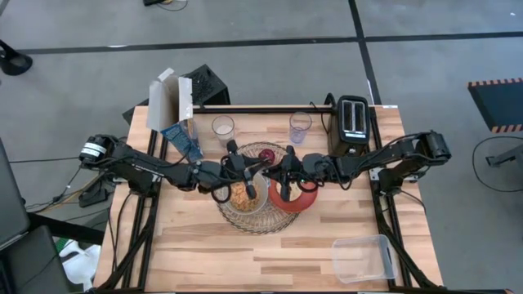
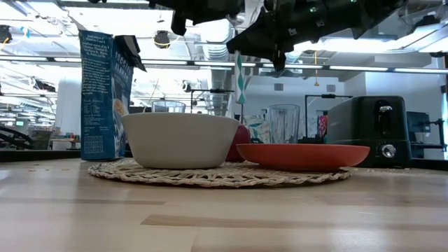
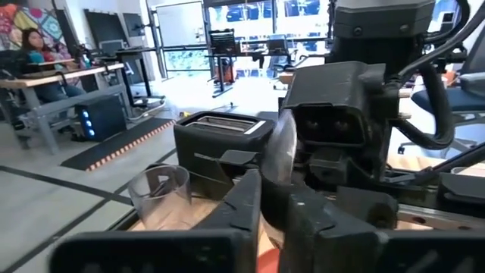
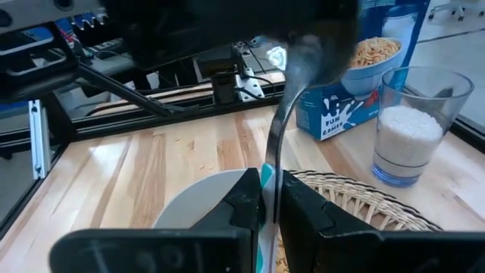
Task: Arrange a breakfast setting
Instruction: Put the blue patterned spoon on the brown placemat to left side of the white bowl
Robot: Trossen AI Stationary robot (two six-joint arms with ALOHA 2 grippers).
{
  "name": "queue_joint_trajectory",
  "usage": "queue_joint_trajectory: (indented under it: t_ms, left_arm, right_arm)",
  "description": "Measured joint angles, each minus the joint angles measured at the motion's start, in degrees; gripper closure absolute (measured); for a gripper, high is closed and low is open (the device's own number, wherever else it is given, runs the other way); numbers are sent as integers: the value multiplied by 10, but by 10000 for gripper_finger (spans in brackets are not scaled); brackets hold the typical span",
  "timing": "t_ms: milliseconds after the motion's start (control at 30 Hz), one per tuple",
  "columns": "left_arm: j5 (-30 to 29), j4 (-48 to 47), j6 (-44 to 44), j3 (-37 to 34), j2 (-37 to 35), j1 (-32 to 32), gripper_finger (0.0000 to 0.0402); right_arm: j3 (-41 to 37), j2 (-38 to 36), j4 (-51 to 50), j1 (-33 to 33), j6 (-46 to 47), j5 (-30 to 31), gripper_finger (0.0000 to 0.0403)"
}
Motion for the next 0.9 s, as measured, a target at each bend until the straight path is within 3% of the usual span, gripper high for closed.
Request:
queue_joint_trajectory:
  t_ms: [267, 500, 700, 900]
  left_arm:
    - [-1, 1, 14, 0, 0, 0, 400]
    - [-2, -27, 17, 0, -25, -4, 401]
    - [14, -170, -45, 0, -123, -13, 401]
    - [67, -397, -202, 0, -256, -23, 401]
  right_arm:
    - [0, 0, 10, 0, -7, -3, 319]
    - [0, -15, -7, 3, -23, -19, 247]
    - [1, -109, -82, 24, -57, -34, 194]
    - [-6, -157, -134, 57, -67, -34, 185]
